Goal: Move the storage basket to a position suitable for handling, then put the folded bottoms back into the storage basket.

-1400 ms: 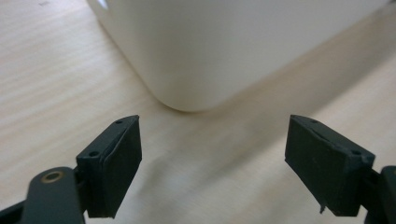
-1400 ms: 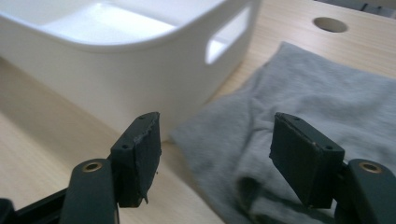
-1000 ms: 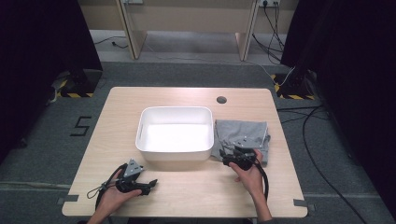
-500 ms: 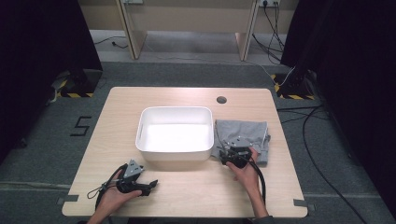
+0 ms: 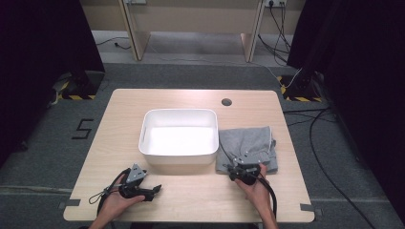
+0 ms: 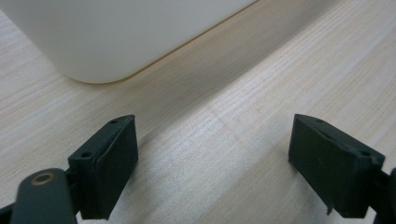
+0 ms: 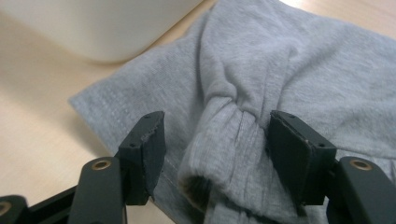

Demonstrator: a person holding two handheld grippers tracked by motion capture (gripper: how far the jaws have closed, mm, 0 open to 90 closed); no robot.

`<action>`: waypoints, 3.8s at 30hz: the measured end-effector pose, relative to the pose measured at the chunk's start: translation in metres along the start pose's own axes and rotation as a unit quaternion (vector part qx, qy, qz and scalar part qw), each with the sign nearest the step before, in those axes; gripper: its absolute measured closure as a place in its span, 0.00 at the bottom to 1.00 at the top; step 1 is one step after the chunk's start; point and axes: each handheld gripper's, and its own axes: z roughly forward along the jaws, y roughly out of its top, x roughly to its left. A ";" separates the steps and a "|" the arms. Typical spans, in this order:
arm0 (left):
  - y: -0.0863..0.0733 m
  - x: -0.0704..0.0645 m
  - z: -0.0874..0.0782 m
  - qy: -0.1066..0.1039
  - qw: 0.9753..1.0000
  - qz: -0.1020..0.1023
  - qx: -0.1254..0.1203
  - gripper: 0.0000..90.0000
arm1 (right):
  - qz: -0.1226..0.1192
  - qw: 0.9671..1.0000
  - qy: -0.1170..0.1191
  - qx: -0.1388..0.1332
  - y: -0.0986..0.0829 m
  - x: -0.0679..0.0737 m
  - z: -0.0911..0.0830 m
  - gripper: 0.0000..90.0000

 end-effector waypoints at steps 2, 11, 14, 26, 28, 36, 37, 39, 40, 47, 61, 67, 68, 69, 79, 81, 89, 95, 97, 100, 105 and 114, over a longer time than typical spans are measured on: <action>0.000 0.000 0.000 0.000 1.000 0.000 0.000 0.17 | 0.009 1.000 0.009 -0.001 -0.004 0.003 -0.007 0.42; 0.000 -0.001 0.000 0.002 1.000 -0.001 0.000 0.16 | 0.026 0.999 0.034 -0.013 -0.027 0.021 -0.036 0.42; 0.000 -0.001 0.000 0.002 1.000 -0.001 0.000 0.16 | 0.023 0.999 0.032 -0.009 -0.031 0.028 -0.044 0.42; 0.000 -0.001 0.000 0.002 1.000 0.000 0.000 0.16 | 0.027 0.999 0.038 -0.011 -0.047 0.049 -0.067 0.42; 0.000 -0.001 0.000 0.001 1.000 -0.001 0.000 0.16 | 0.035 0.998 0.046 -0.015 -0.048 0.049 -0.069 0.39; 0.001 0.000 0.002 -0.002 1.000 0.000 0.001 0.15 | 0.086 0.989 0.100 -0.068 -0.041 0.026 -0.085 0.31; 0.002 -0.001 0.003 -0.003 1.000 0.000 0.001 0.15 | 0.085 0.989 0.093 -0.075 -0.039 0.021 -0.090 0.30; 0.003 -0.001 0.003 -0.003 1.000 0.002 0.002 0.15 | 0.087 0.989 0.081 -0.091 -0.036 0.012 -0.097 0.30; 0.003 -0.001 0.004 -0.003 1.000 0.002 0.002 0.14 | 0.089 0.989 0.076 -0.096 -0.035 0.007 -0.100 0.29; 0.004 -0.002 0.005 -0.005 1.000 0.003 0.003 0.13 | 0.117 0.986 0.028 -0.119 -0.038 -0.029 -0.117 0.29; 0.007 -0.020 0.008 -0.011 1.000 0.021 -0.003 0.17 | 0.131 0.985 0.000 -0.109 -0.043 -0.060 -0.115 0.28; 0.018 -0.056 0.006 -0.027 0.997 0.059 -0.045 0.17 | 0.127 0.987 0.004 -0.097 -0.038 -0.076 -0.102 0.28; 0.020 -0.062 0.007 -0.042 0.996 0.062 -0.047 0.17 | 0.127 0.987 0.007 -0.095 -0.037 -0.079 -0.099 0.28; 0.021 -0.066 0.008 -0.047 0.996 0.063 -0.047 0.17 | 0.127 0.987 0.007 -0.094 -0.036 -0.081 -0.096 0.28; 0.032 -0.108 0.032 -0.103 0.991 0.084 -0.033 0.17 | 0.116 0.991 0.024 -0.067 -0.020 -0.098 -0.067 0.28; 0.034 -0.116 0.038 -0.113 0.989 0.086 -0.028 0.17 | 0.114 0.991 0.022 -0.059 -0.016 -0.101 -0.061 0.27; 0.056 -0.145 0.052 -0.139 0.983 0.117 -0.025 0.17 | 0.118 0.992 0.022 -0.045 -0.005 -0.113 -0.043 0.27; 0.063 -0.161 0.068 -0.139 0.981 0.134 -0.016 0.17 | 0.113 0.992 0.032 -0.044 -0.004 -0.116 -0.037 0.27; 0.067 -0.162 0.073 -0.129 0.982 0.137 -0.015 0.17 | 0.114 0.992 0.033 -0.040 -0.005 -0.118 -0.034 0.28; 0.072 -0.163 0.080 -0.129 0.983 0.133 -0.011 0.17 | 0.119 0.992 0.031 -0.032 -0.007 -0.121 -0.030 0.27; 0.077 -0.171 0.088 -0.133 0.982 0.136 -0.011 0.17 | 0.124 0.992 0.031 -0.012 -0.014 -0.128 -0.020 0.27; 0.094 -0.181 0.105 -0.134 0.982 0.133 -0.018 0.17 | 0.144 0.988 0.052 0.005 -0.023 -0.133 -0.010 0.27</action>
